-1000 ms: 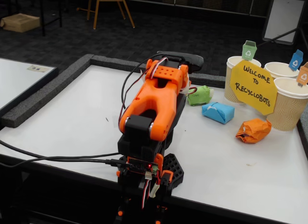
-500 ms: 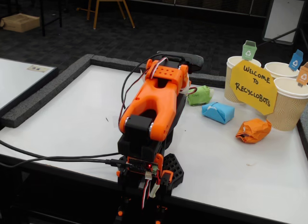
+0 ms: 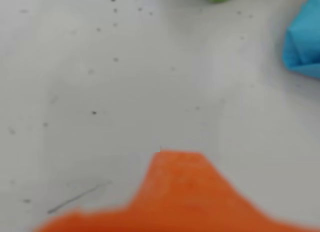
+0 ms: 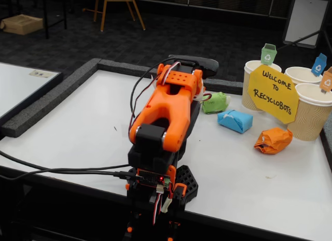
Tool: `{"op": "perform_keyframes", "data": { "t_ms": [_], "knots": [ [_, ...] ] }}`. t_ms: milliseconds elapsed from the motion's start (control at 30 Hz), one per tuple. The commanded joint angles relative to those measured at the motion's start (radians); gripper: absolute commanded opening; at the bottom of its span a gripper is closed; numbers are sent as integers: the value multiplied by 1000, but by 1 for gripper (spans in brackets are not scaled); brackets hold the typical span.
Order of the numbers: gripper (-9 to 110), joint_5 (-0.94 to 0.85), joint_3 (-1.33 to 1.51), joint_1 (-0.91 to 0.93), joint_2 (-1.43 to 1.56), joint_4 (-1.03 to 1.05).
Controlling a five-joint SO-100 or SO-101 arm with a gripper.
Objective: Sort rubbish by color.
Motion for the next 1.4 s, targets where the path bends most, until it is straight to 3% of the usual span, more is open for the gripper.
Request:
{"op": "perform_keyframes", "data": {
  "t_ms": [0, 1367],
  "knots": [
    [0, 8, -52, -28, 34, 0],
    [0, 11, -49, -26, 34, -18]
  ]
}}
